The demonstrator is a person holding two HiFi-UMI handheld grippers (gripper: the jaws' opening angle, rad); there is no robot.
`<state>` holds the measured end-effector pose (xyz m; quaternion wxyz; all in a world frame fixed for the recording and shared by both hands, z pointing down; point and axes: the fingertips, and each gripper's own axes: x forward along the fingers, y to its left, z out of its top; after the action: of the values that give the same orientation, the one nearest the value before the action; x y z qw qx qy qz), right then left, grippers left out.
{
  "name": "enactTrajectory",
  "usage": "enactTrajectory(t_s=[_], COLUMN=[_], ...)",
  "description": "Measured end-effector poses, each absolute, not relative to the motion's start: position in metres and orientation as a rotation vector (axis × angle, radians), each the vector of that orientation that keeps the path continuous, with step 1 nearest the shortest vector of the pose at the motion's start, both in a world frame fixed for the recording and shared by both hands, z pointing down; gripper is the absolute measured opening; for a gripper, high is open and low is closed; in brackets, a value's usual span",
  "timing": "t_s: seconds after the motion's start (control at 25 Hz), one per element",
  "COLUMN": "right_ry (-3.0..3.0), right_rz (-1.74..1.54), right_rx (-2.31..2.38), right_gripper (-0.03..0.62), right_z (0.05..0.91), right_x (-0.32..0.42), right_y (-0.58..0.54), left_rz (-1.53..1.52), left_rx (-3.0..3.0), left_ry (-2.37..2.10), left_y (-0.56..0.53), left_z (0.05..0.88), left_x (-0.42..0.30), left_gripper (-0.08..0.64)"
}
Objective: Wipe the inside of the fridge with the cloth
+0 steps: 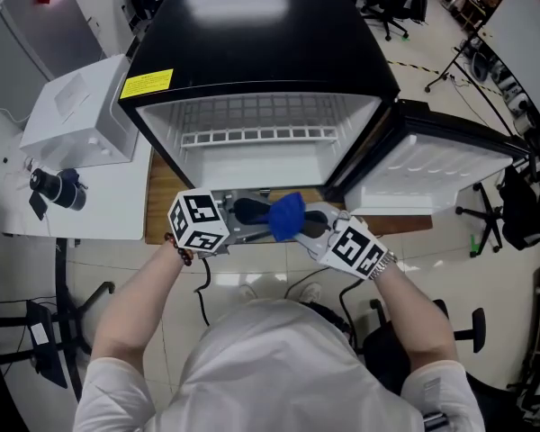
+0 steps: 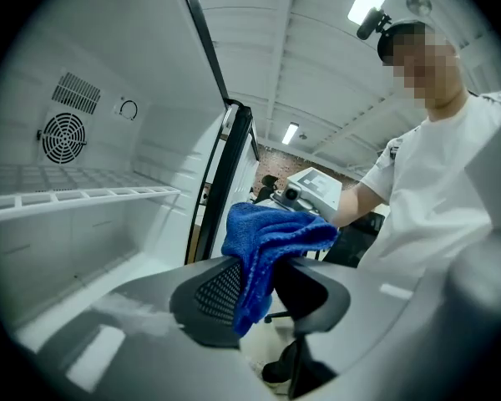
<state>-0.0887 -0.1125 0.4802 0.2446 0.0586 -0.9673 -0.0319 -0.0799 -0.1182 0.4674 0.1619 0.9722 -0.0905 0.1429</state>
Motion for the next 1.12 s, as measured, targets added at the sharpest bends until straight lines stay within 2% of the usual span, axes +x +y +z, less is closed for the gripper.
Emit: enactTrajectory(t_s=[0.28,0.56,0.64,0.72,1.12], right_ry=[-2.594,-2.515,-2.511,-2.515,-2.544], right_rz=[-0.051,0.035,0.042,0.041,0.023], right_rx=[0.38,0.723,0.804,0.867,0.991], right_gripper=[0.089,0.089,0.064,0.002,0.002], right_z=[0.494,0.504,0.499,0.494,0.471], right_x=[-0.077,-0.026,-0.015,-0.005,0.025], right_y=[-0.141,-0.176,-0.181,-0.184,-0.188], left_rz=[0.403,0.361,0.348,0.333,0.246], left_rx=[2.775,2.724,2.705,2.683,2.577], left_ry=[-0.494,-0.824,-0.899,-0.96,-1.107], left_y=[-0.143,-0.184,-0.196,-0.207,-0.255], left_z=[0.478,0.491,0.496,0.501,0.531], left_x=[-0.082,-0.085,-0.08,-0.074,-0.029], left_gripper=[0.097,0.093,0.093,0.092,0.092])
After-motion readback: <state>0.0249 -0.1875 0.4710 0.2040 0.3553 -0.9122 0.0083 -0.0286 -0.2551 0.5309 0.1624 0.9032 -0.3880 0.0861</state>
